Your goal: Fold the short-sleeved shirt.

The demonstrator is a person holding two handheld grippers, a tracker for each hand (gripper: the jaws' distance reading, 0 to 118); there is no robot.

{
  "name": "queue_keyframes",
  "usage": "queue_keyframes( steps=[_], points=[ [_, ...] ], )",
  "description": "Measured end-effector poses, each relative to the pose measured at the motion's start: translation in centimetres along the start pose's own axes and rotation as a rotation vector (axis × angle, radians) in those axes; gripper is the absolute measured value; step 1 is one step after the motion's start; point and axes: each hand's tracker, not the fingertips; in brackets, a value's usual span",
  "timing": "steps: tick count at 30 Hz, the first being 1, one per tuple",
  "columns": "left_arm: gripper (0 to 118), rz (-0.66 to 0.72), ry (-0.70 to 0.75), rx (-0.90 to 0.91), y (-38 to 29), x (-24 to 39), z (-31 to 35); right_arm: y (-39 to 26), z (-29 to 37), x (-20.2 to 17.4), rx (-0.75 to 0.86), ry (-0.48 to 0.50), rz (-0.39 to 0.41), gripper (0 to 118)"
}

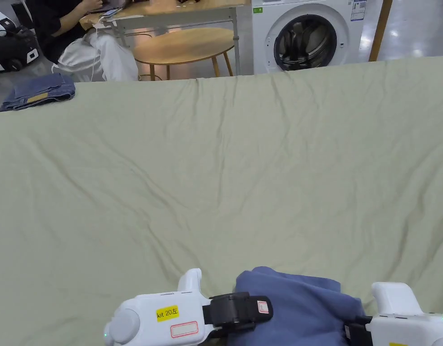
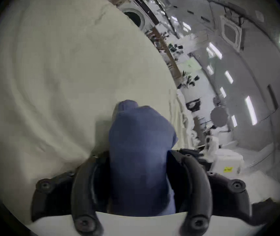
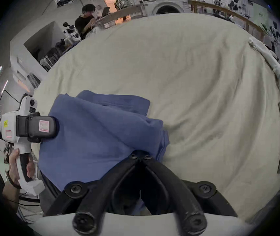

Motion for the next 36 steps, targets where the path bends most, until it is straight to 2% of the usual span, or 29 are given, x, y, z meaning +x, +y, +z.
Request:
queue_keyframes(
  steps=[1,2,4,6,8,10,14,16,18,21,22,23,24,25,26,28,29,31,33,34,36],
  points=[
    [30,0.043,0.015,-0.007,-0.1,0.1,-0.3,-0.1,0.1,0.0,0.004,0.000,-0.001,0],
    [30,0.010,0.047,-0.005,0.0,0.0,-0.3,-0.1,0.3,0.0,0.008,0.001,-0.002,0],
    [28,0.036,0.038,0.012,-0.3,0.2,0.5,-0.1,0.8,0.1,0.018,0.013,-0.013,0],
    [26,0.106,-0.002,0.058,-0.1,0.6,2.5,-0.3,2.4,0.0,0.068,0.077,-0.041,0],
    [25,0.056,-0.030,0.106,0.4,1.4,6.8,-0.5,3.8,0.3,0.132,0.143,-0.088,0],
    [25,-0.030,0.125,0.171,1.4,1.3,12.7,-0.5,4.5,0.4,0.145,0.138,-0.092,0],
    [25,0.006,0.365,0.352,2.8,-1.5,26.9,-1.1,4.5,0.6,0.140,0.143,-0.102,0],
    [25,0.067,0.485,0.387,4.2,-3.3,31.9,-1.3,4.2,0.6,0.128,0.154,-0.108,0],
    [25,0.095,0.571,0.427,5.2,-4.4,34.8,-1.5,3.8,0.5,0.123,0.144,-0.106,0],
    [25,0.133,0.605,0.439,6.5,-4.4,35.0,-1.1,3.2,0.5,0.112,0.167,-0.130,0],
    [29,0.126,0.613,0.405,7.1,-4.6,34.6,-0.9,3.2,0.5,0.110,0.175,-0.137,0],
    [50,0.133,0.658,0.368,7.9,-4.9,34.4,-0.7,3.5,0.4,0.114,0.177,-0.135,0],
    [58,0.160,0.788,0.321,7.9,-4.4,34.3,-0.5,4.0,0.3,0.122,0.177,-0.128,0],
    [58,0.139,0.966,0.317,7.9,-3.3,34.0,-0.3,4.8,0.3,0.147,0.167,-0.100,0],
    [58,0.035,1.129,0.306,8.0,-1.8,34.5,-0.1,5.8,0.4,0.183,0.149,-0.067,0],
    [58,-0.105,1.249,0.357,7.9,0.1,35.9,0.1,7.6,0.7,0.250,0.115,-0.033,0],
    [58,-0.132,1.224,0.425,7.3,2.1,36.4,0.2,8.3,0.9,0.271,0.091,-0.032,0],
    [57,-0.228,1.049,0.558,6.2,5.7,38.2,0.6,10.1,0.6,0.294,0.015,0.000,0],
    [57,-0.376,0.945,0.663,4.6,10.2,38.0,1.1,11.7,0.2,0.362,-0.026,0.048,0],
    [57,-0.499,0.910,0.713,3.4,12.7,37.4,1.4,12.2,0.5,0.414,-0.046,0.062,0],
    [57,-0.621,0.849,0.781,1.3,17.1,36.1,1.9,14.0,0.0,0.517,-0.067,0.077,0]
  ],
)
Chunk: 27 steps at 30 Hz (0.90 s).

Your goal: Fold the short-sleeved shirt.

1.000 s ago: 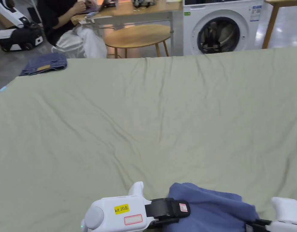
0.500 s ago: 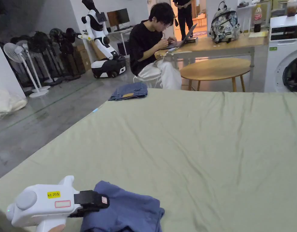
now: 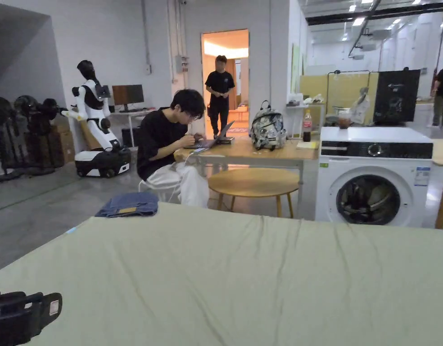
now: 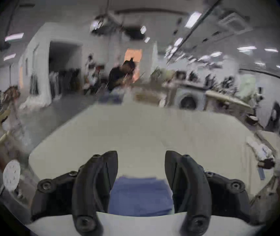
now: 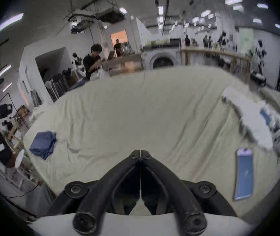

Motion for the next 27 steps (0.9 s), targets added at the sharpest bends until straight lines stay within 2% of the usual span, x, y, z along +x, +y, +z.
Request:
queue_keyframes(
  steps=[3,7,9,10,11,15,19,22,24,27],
  points=[
    [57,-0.048,-0.085,0.145,1.0,5.7,2.5,2.0,1.9,-0.6,0.161,-0.005,0.057,0],
    [43,-0.179,-0.056,0.348,0.2,12.3,4.0,4.2,4.3,-2.1,0.315,-0.034,0.119,0],
    [36,-0.157,-0.078,0.382,0.2,14.7,4.1,4.6,5.3,-2.5,0.388,-0.010,0.128,0],
    [23,-0.136,-0.122,0.377,0.1,15.8,4.0,4.5,5.5,-2.7,0.420,-0.001,0.120,0],
    [0,-0.128,-0.150,0.397,-0.5,15.6,3.2,4.4,5.8,-2.9,0.442,-0.008,0.115,0],
    [0,-0.158,-0.157,0.372,-1.3,18.4,2.6,3.5,6.1,-3.4,0.456,-0.054,0.109,0],
    [0,-0.177,-0.053,0.300,-3.9,20.1,2.4,1.1,6.5,-3.3,0.489,-0.114,0.113,0],
    [0,-0.134,-0.141,0.257,-5.4,19.4,2.1,0.8,6.3,-2.8,0.436,-0.081,0.065,0],
    [0,-0.138,-0.082,0.245,-5.3,19.7,2.0,0.9,6.3,-3.0,0.437,-0.108,0.067,0],
    [0,-0.109,-0.097,0.249,-5.2,19.5,2.1,1.4,6.5,-3.2,0.438,-0.103,0.074,0]
  ],
)
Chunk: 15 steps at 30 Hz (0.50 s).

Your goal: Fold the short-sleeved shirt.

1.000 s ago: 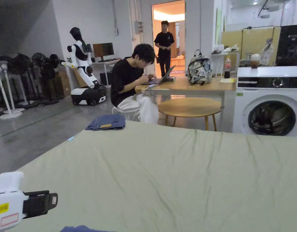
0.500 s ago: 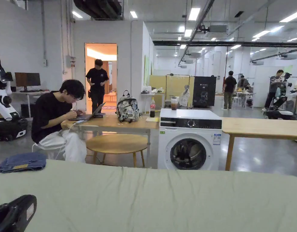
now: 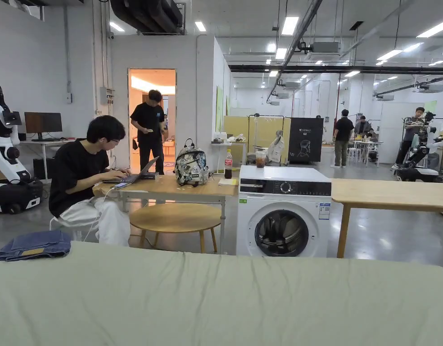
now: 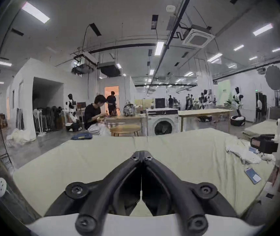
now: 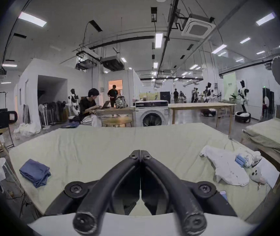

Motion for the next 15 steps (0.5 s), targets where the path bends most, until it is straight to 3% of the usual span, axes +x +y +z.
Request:
queue_keyframes(
  steps=[6,10,15],
  points=[
    [0,0.026,-0.004,-0.002,0.0,-0.1,0.3,0.2,0.2,-0.6,0.001,-0.008,0.010,0],
    [0,0.042,-0.015,-0.012,0.1,-0.1,0.2,0.0,0.4,-1.5,0.001,-0.034,0.082,0],
    [0,0.027,0.009,-0.005,0.2,0.1,0.3,0.1,0.4,-1.1,0.010,-0.014,0.026,0]
  ],
)
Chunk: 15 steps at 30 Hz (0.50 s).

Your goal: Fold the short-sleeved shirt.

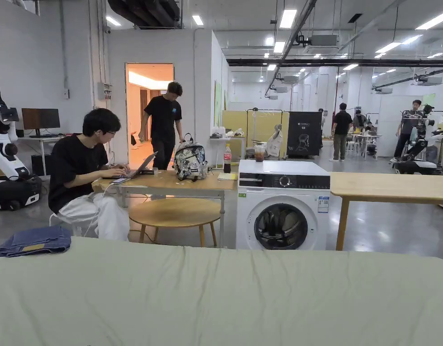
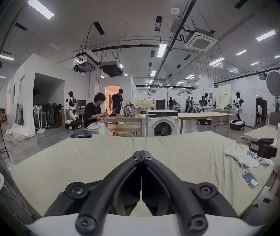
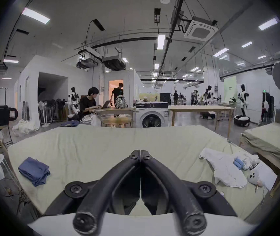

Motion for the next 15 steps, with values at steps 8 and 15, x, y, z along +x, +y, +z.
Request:
queue_keyframes(
  steps=[8,15],
  points=[
    [0,0.012,-0.016,-0.001,0.00,0.48,-0.12,0.07,-0.01,0.14,-0.008,-0.034,0.012,0],
    [0,0.012,-0.028,0.020,0.24,0.71,-0.12,0.03,0.03,-0.06,0.005,-0.025,0.009,0]
  ],
)
